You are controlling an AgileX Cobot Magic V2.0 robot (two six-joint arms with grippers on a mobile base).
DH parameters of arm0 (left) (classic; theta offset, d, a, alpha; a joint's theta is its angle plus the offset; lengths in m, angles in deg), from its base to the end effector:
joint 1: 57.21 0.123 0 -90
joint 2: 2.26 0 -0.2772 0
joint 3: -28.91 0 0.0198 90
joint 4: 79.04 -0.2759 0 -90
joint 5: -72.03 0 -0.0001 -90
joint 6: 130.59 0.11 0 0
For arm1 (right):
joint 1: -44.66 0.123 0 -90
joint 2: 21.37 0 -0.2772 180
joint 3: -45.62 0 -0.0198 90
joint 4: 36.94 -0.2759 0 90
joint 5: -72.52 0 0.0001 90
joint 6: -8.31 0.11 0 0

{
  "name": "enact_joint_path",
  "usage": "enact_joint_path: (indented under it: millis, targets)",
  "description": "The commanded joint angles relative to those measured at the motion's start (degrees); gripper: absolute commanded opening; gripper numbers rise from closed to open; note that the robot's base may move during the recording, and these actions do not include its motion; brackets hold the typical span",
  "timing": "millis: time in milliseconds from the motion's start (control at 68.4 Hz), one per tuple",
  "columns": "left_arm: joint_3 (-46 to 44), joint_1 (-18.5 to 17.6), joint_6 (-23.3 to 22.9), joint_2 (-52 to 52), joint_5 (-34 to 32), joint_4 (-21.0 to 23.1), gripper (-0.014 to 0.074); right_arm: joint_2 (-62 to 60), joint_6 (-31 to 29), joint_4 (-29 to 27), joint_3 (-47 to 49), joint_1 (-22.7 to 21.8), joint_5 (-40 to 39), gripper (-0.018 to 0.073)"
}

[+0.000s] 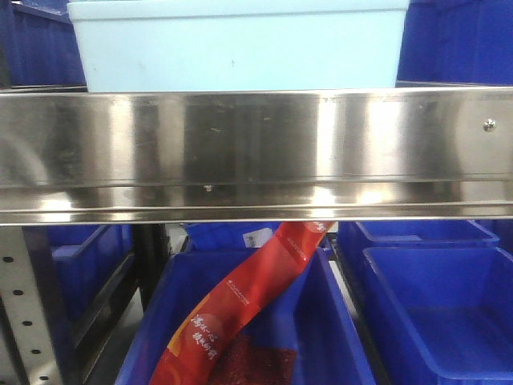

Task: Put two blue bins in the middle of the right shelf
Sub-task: 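Open both grippers and pull them back from the teal bin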

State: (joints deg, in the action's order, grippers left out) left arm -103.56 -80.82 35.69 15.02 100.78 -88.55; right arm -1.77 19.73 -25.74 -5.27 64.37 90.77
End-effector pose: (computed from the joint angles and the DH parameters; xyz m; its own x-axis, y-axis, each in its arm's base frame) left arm 0.0823 -0.0264 0.3344 -0.0819 -0.0659 -0.9945 0.3203 0.9431 -0.0889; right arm 0.0983 0.0281 0.3297 0.0223 0.0222 -0.9995 -0.2797 0.9600 0.0151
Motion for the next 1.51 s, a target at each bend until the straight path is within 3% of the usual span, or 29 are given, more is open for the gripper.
enact_joint_path:
  millis: [0, 336, 424, 570, 702, 848, 951, 1492]
  targets:
    - [0.03, -0.04, -0.36, -0.28, -1.13, -0.15, -0.0111, -0.25, 0.07, 0.69, -0.22, -0.21, -1.52, -0.0162]
    - [2.73, 0.65, -0.08, -0.45, -1.48, 0.54, -0.0111, -0.25, 0.07, 0.69, -0.22, -0.21, -1.52, -0.0162]
    - [5.92, 4.17, 1.5, -1.73, -3.83, 4.22, -0.0111, -0.25, 0.07, 0.69, -0.22, -0.21, -1.52, -0.0162]
    - [13.89, 11.37, 10.52, -6.69, -12.34, 9.51, -0.0111, -0.25, 0.07, 0.69, -0.22, -0.21, -1.52, -0.0162]
    - [22.66, 15.54, 10.85, -9.28, -20.7, 9.9, -0.0111, -0.25, 0.07, 0.69, -0.22, -0.21, -1.52, -0.0162]
    - [29.46, 15.88, 10.74, -9.28, -30.94, 8.98, -0.0111, -0.25, 0.07, 0.69, -0.22, -0.21, -1.83, -0.0162]
    - [29.46, 15.88, 10.64, -9.28, -26.92, 8.65, -0.0111, -0.25, 0.07, 0.69, -0.22, -0.21, -1.94, -0.0162]
    - [29.46, 15.88, 10.55, -9.28, -30.35, 8.65, -0.0111, -0.25, 0.07, 0.69, -0.22, -0.21, -1.94, -0.0162]
